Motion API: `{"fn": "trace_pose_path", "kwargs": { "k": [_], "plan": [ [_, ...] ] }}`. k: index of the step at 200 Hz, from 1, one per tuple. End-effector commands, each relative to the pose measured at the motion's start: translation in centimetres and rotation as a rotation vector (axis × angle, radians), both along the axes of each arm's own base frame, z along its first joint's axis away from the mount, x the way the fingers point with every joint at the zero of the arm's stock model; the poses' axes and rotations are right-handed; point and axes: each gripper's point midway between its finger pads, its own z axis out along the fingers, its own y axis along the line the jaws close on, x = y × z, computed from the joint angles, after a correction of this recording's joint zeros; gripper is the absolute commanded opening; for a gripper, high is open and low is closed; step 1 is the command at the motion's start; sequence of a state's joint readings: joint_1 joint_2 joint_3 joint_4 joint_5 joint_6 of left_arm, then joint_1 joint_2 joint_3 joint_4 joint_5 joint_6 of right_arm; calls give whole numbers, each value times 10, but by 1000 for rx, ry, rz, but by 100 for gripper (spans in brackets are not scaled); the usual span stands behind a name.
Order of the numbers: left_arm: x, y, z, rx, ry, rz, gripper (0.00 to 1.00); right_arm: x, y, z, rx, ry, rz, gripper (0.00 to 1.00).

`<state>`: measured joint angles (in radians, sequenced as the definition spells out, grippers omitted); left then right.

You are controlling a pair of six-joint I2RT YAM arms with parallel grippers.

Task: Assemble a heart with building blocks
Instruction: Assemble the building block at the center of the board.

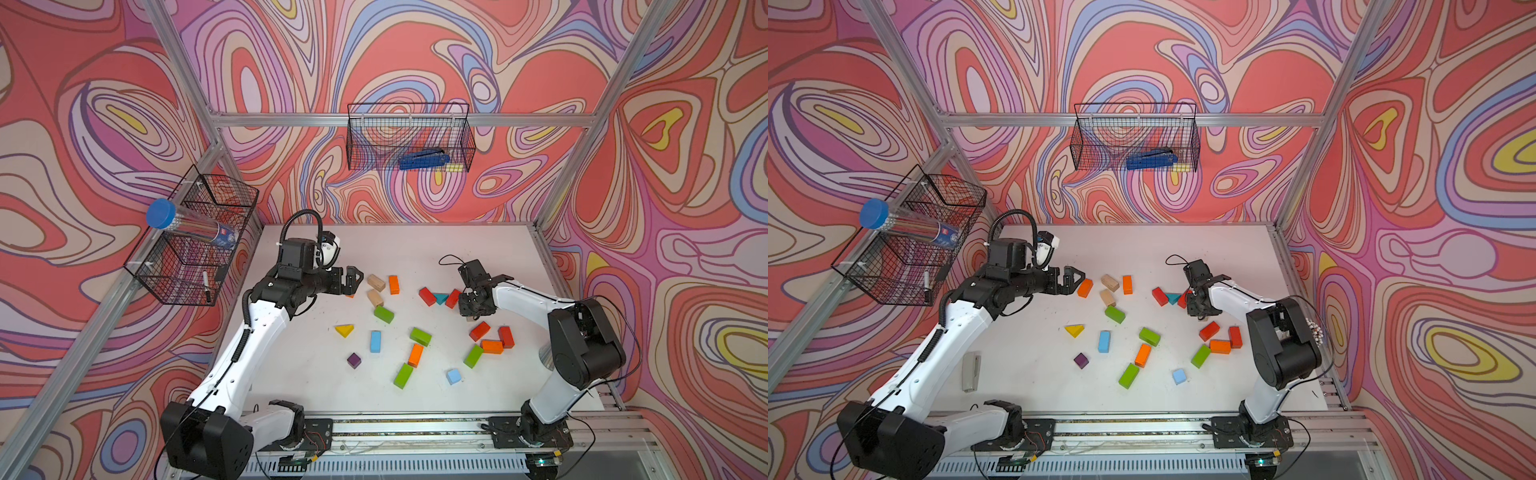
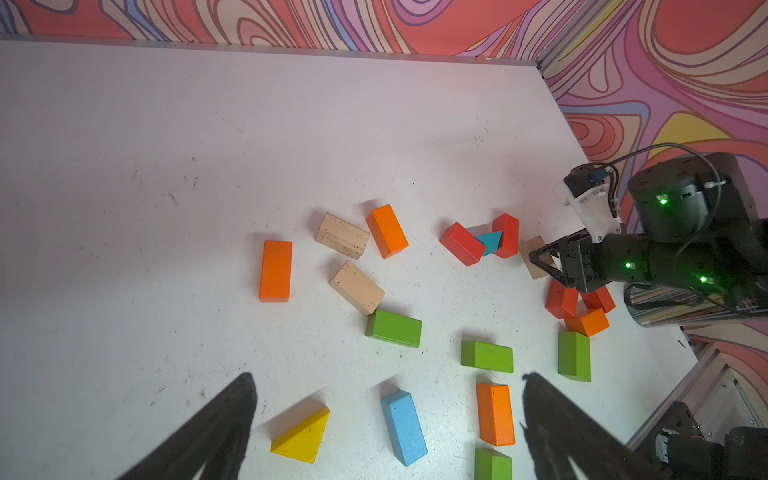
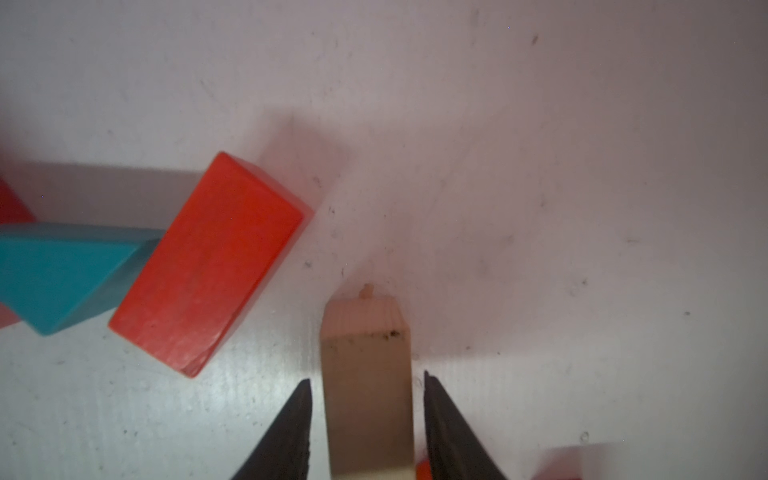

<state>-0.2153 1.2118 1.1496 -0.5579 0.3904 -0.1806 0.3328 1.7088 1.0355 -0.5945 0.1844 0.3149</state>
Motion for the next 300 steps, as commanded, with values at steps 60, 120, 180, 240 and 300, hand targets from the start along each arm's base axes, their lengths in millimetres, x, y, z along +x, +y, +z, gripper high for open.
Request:
{"fn": "trace_pose_path", "kwargs": {
  "k": [60,120,180,240,300],
  "plan": [
    [-2,-3,-3,-15,10,-13,100,-38,-31,-8,-68,80,-185,50],
    [-2,-5,-3,-18,12,-17,100,-37,-30,-9,20,70,-231,47],
    [-2,-4,-2,-17,9,-16,100,-15,-16,-6,123,18,-229,49],
    [-2,-4,-3,-15,12,-16,100,-1,-22,-6,137,-5,-250,46],
    [-2,-4,-3,-13,11,-16,100,11,-10,-4,176,-15,-166,48]
  ]
}}
